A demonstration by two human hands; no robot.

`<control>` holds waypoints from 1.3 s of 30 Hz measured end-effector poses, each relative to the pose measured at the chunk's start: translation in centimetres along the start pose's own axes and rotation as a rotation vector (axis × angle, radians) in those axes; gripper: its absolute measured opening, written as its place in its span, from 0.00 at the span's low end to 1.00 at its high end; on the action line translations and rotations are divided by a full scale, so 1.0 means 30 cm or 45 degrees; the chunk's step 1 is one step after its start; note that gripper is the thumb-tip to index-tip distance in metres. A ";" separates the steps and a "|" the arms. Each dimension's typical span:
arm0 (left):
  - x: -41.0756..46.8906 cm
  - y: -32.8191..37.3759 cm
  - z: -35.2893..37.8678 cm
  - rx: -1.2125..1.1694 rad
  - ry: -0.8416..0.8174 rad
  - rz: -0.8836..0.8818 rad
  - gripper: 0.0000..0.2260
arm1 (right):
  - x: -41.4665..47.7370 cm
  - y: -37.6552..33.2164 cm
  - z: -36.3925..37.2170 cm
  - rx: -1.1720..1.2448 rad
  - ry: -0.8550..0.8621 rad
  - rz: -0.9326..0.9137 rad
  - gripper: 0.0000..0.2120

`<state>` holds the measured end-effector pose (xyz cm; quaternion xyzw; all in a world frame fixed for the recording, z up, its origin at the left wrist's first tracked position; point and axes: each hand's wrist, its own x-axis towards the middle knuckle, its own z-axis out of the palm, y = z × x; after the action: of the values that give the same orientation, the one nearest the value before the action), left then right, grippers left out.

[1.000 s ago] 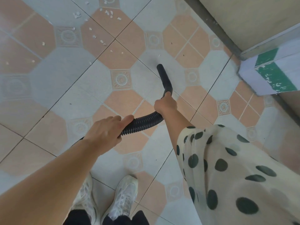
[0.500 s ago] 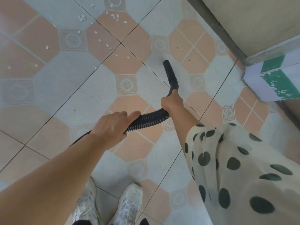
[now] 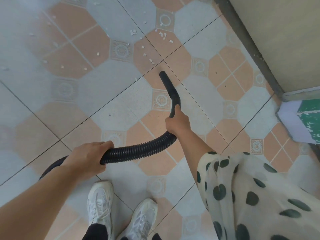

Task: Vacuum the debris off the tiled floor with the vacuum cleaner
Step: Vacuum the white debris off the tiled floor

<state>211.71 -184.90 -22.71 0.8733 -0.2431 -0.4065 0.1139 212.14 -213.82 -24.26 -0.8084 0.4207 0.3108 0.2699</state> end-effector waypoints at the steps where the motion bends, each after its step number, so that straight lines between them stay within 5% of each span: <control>1: -0.015 -0.035 0.007 -0.006 -0.005 -0.036 0.13 | -0.005 -0.008 0.003 -0.036 -0.007 -0.016 0.35; 10: -0.105 -0.230 -0.068 0.017 0.296 0.066 0.11 | -0.099 -0.120 0.112 -0.163 -0.134 -0.080 0.35; 15: -0.149 -0.286 -0.124 0.010 0.355 0.149 0.17 | -0.157 -0.164 0.124 -0.142 -0.203 -0.099 0.34; 25: -0.122 -0.260 -0.295 0.037 0.529 0.202 0.12 | -0.128 -0.307 0.001 -0.062 -0.067 -0.017 0.34; 39: 0.015 -0.218 -0.385 -0.042 0.423 0.016 0.11 | 0.053 -0.447 -0.098 -0.249 -0.154 -0.141 0.30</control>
<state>222.97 -179.53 -18.17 0.9249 -0.2199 -0.2597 0.1693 225.06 -209.98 -21.13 -0.8327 0.3260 0.3831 0.2314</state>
